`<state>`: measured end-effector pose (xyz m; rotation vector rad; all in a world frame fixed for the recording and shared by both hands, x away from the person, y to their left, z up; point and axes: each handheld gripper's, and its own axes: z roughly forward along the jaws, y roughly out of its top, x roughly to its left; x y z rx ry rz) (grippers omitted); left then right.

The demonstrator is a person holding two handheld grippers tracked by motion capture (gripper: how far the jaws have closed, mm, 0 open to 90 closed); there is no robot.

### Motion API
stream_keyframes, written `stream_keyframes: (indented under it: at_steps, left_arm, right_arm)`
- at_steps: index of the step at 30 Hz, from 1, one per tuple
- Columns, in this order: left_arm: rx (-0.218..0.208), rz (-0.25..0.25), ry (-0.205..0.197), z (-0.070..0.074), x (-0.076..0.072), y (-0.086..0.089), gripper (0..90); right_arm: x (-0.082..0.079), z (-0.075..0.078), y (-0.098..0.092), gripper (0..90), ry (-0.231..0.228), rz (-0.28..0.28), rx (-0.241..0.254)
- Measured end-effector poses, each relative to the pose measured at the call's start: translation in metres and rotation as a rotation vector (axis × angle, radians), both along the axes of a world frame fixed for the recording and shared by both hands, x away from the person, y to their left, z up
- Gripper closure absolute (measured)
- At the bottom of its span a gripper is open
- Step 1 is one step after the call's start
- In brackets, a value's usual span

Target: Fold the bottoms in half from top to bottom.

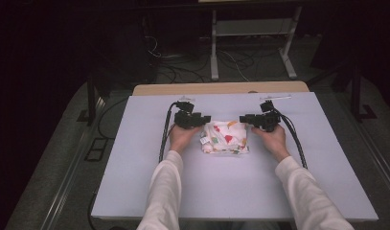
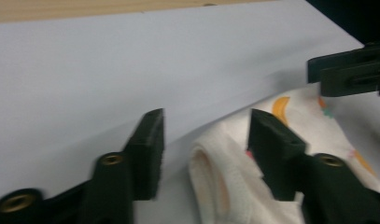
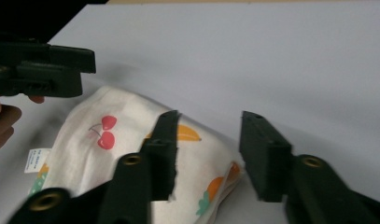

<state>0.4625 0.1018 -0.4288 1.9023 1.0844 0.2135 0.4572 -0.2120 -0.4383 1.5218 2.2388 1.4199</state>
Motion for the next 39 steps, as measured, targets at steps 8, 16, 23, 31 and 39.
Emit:
stream_keyframes:
  at_steps: [8,16,23,31,39]
  left_arm:
    - [-0.008,-0.003,0.008,0.004,-0.004,0.010,23.8]
    - [-0.042,-0.012,0.008,0.011,-0.009,0.020,9.4]
    - [-0.040,-0.016,0.005,0.015,-0.016,0.024,0.0]
    - [-0.062,-0.013,0.000,0.017,-0.026,0.034,0.0]
    - [-0.073,-0.010,-0.010,0.020,-0.037,0.047,0.0]
  right_arm:
    - [-0.002,0.006,-0.008,23.8,-0.035,0.019,-0.005]
    - [-0.009,0.009,-0.012,5.8,-0.054,0.030,-0.022]
    - [-0.016,0.015,-0.019,0.0,-0.053,0.032,-0.027]
    - [-0.028,0.026,-0.025,0.0,-0.061,0.054,-0.027]
    - [-0.037,0.029,-0.028,0.0,-0.075,0.067,-0.038]
